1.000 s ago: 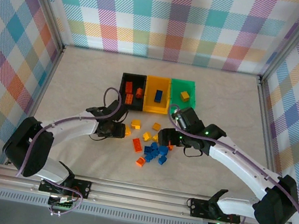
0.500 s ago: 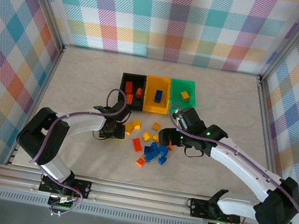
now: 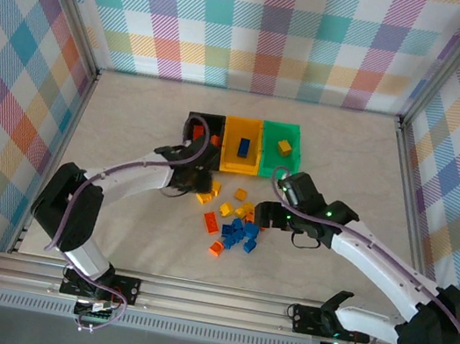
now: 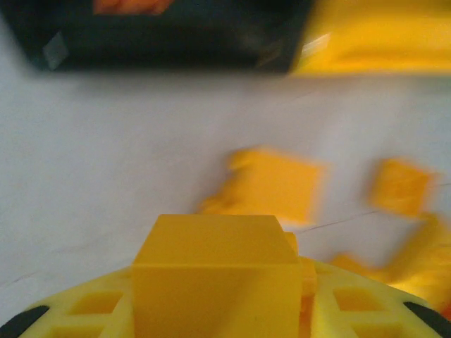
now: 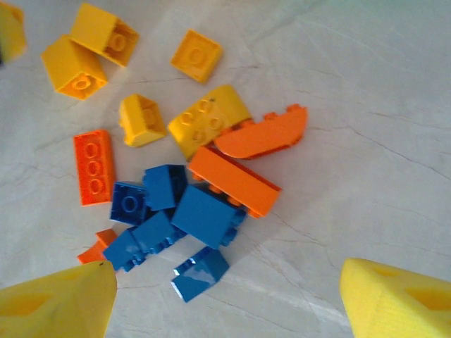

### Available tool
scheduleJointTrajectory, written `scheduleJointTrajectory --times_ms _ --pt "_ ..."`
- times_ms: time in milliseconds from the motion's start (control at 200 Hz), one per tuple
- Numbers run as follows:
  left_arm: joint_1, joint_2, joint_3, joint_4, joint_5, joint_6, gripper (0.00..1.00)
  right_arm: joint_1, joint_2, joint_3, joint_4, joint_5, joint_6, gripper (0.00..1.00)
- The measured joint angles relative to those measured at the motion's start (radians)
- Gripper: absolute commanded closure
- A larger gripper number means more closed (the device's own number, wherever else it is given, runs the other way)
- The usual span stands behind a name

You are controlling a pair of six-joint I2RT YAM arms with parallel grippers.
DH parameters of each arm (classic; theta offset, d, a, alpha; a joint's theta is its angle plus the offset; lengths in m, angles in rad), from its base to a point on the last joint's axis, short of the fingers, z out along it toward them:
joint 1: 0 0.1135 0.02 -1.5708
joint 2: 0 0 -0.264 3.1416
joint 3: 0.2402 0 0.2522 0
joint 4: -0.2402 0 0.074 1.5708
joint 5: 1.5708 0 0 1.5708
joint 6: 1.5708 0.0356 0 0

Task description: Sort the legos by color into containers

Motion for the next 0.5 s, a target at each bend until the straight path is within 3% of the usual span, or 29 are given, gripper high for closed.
scheduleJointTrajectory --times_ms 190,500 --pt "-0.072 0.232 0.397 -0.011 0.026 0.020 0.69 -0.029 -0.057 -0.042 -0.014 0.008 0.021 0.17" --pt "-0.079 0.691 1.105 -0.209 0.050 0.057 0.67 -0.031 -0.081 -0.066 -0.017 0.007 0.029 0.17"
